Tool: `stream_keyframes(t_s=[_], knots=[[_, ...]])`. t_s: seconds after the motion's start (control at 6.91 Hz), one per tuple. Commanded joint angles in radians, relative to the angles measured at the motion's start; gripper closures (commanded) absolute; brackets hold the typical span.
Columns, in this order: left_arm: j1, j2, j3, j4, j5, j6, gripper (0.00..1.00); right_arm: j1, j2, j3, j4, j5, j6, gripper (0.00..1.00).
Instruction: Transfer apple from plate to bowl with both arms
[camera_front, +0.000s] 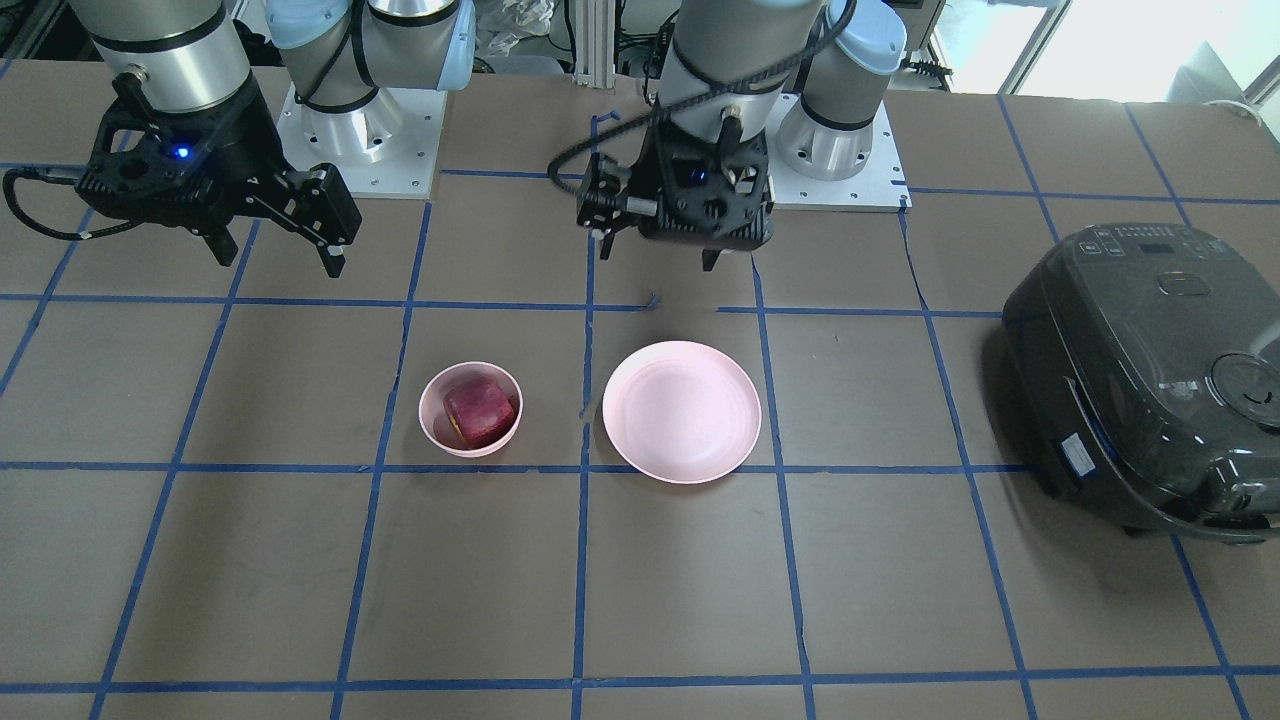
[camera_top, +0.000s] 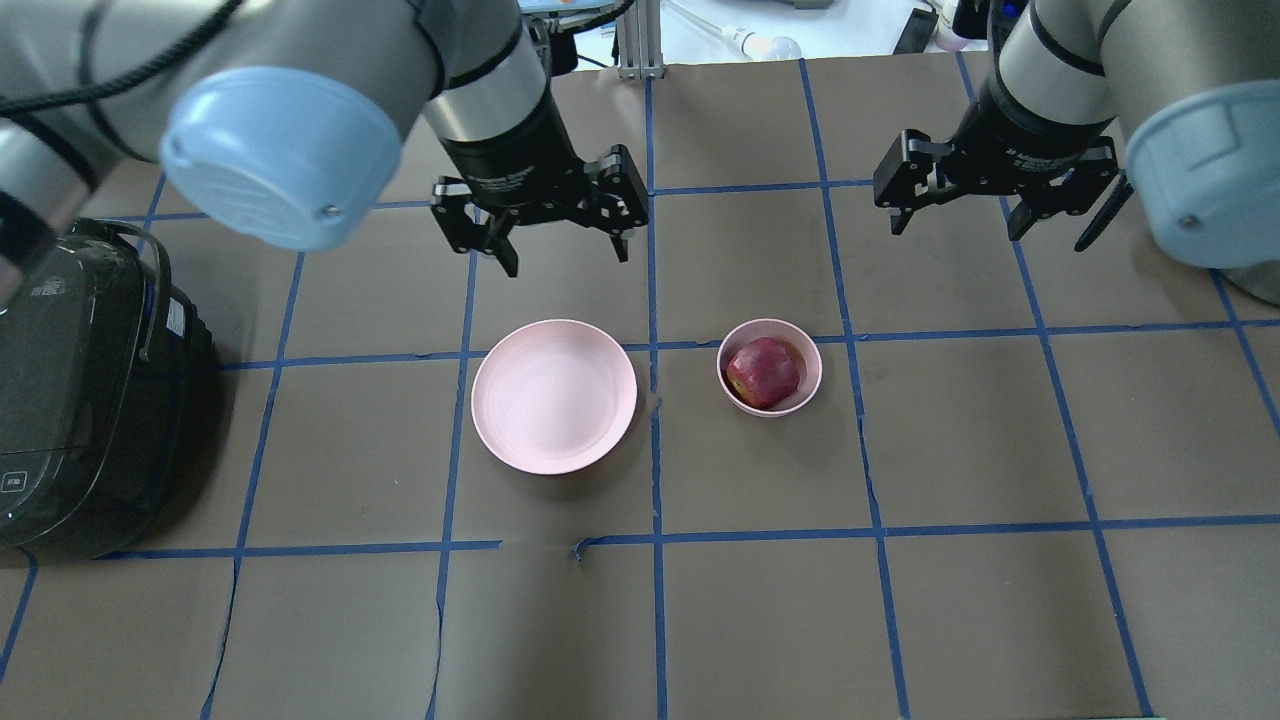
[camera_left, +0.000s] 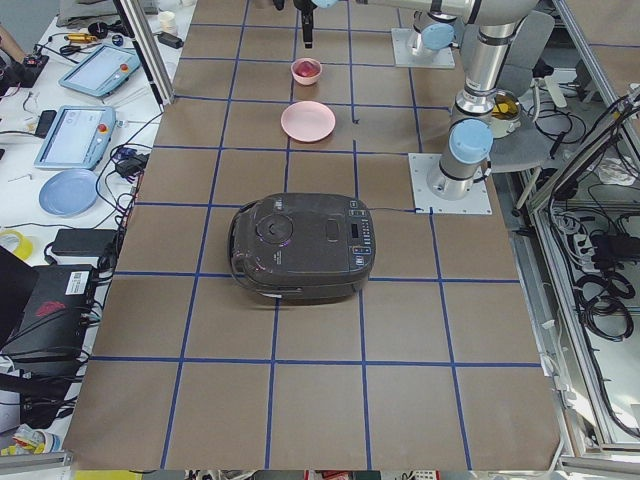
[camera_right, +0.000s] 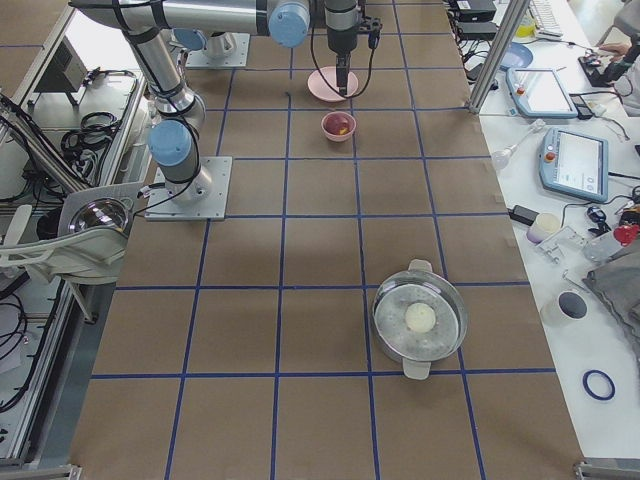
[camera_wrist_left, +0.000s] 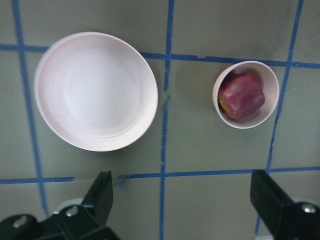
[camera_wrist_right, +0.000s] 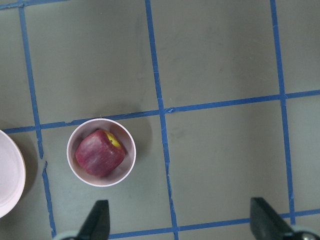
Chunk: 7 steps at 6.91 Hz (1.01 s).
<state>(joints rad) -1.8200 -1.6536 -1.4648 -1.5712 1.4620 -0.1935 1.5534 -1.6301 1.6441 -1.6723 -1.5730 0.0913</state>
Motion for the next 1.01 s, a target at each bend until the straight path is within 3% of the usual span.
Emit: stream_keyframes(t_s=[0.0, 0.29, 0.87], knots=[[0.114, 0.081, 0.008, -0.071, 0.046, 0.112, 0.0, 0.008, 0.019, -0.085, 0.106, 0.008, -0.004, 0.0], [0.172, 0.101, -0.014, -0.076, 0.037, 0.158, 0.0, 0.004, 0.036, -0.083, 0.105, 0.007, -0.007, 0.0], [0.171, 0.11, -0.035, -0.052, 0.043, 0.169, 0.0, -0.004, 0.039, -0.086, 0.058, -0.007, 0.008, 0.0]])
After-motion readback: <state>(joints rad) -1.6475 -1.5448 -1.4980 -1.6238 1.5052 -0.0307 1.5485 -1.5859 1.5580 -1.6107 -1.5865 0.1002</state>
